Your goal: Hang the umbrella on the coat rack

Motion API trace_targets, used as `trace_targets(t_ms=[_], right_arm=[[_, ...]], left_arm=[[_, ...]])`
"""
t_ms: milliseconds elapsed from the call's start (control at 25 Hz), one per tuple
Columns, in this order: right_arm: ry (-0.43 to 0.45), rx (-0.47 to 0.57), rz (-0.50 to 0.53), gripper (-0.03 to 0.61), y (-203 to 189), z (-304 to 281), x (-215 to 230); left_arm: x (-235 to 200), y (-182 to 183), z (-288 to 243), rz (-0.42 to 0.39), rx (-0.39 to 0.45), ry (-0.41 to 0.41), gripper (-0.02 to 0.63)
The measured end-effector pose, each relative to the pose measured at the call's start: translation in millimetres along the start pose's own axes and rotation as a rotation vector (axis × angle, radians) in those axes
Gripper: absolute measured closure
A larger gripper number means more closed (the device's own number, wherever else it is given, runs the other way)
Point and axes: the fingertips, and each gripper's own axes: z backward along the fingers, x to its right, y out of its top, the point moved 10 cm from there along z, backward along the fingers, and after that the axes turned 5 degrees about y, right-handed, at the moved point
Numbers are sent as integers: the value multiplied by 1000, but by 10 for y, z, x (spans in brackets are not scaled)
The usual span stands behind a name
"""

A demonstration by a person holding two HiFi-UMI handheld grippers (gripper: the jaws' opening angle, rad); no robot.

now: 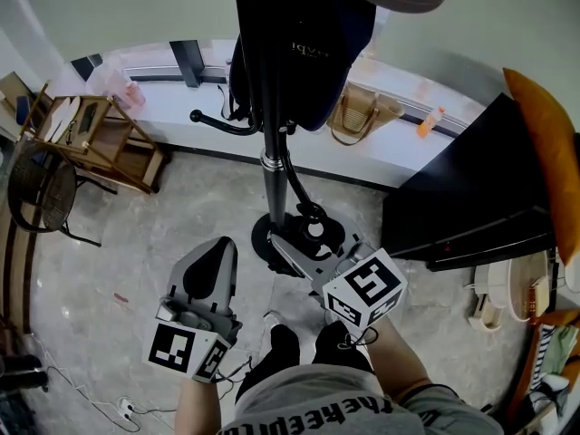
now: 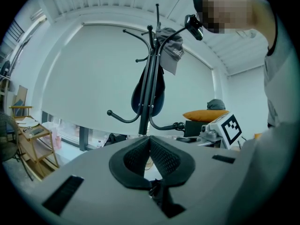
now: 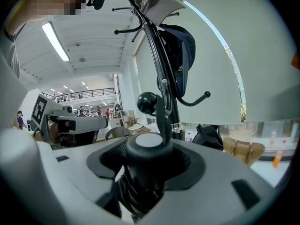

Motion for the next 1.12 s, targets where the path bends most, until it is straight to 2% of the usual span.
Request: trace_targets(t_ms=[920,1000,1040,1120], right_arm=[[-45,-74,-18,327,-46,-137,203],[-43,-25,-31,321,-17,-131,209],[-40,28,-22,361,34,-118,203],[-37,111,38,353,164,-110,188]], left_arm=[[-45,-8,1,28,20,61,598],[-55,-9,-7,29,17,63,598],[-60,-9,-12,29,16,64,598],[-69,-11,-22,31,18,64,598]])
